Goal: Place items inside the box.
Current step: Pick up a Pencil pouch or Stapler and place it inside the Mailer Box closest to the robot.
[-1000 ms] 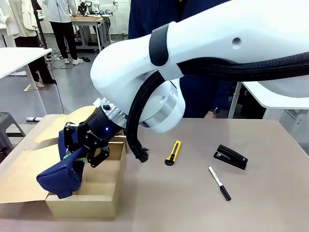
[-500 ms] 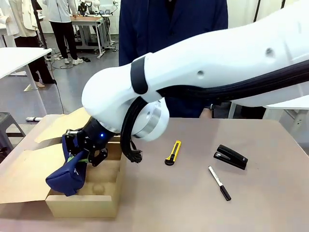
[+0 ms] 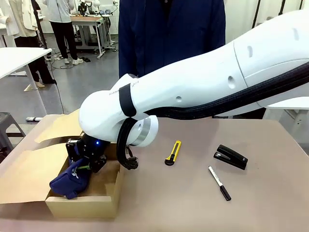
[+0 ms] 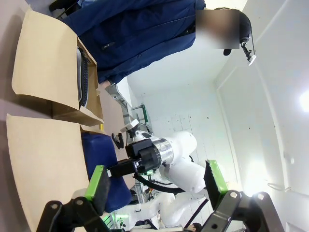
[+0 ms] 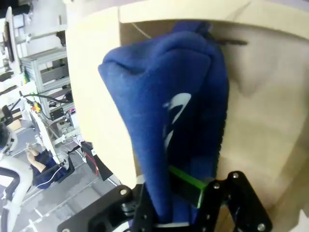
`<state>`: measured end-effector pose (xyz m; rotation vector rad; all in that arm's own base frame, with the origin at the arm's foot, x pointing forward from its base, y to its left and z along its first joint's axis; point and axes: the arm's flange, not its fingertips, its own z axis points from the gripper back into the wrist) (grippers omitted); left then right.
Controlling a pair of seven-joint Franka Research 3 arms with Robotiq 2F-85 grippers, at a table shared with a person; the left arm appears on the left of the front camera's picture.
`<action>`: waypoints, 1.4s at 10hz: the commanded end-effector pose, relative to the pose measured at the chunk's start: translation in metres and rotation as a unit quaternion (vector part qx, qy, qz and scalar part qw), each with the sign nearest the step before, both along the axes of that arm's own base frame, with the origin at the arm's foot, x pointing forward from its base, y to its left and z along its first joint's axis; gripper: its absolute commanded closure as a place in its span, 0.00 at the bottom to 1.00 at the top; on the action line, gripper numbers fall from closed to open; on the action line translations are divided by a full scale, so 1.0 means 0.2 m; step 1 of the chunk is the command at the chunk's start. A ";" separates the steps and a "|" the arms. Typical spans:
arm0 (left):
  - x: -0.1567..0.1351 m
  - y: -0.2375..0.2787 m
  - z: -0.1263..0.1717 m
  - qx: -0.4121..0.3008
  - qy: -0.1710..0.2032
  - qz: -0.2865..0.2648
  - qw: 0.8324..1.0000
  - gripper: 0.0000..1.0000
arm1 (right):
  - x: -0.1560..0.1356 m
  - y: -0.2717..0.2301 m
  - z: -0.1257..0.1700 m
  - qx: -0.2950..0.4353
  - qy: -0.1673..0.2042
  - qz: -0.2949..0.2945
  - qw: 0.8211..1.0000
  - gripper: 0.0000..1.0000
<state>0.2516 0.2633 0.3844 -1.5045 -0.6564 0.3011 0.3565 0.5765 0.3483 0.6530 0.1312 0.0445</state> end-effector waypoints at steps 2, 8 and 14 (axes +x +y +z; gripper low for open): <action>-0.01 0.00 0.00 0.004 -0.012 -0.005 1.000 0.00 | 0.04 0.06 -0.04 -0.033 -0.003 -0.029 0.999 0.96; -0.01 0.00 0.00 0.004 -0.012 -0.005 1.000 0.00 | 0.07 0.06 -0.09 -0.057 -0.006 -0.020 0.998 0.96; -0.01 0.00 0.00 0.004 -0.012 -0.005 1.000 0.00 | 0.05 0.05 -0.07 -0.052 0.008 -0.008 0.999 0.00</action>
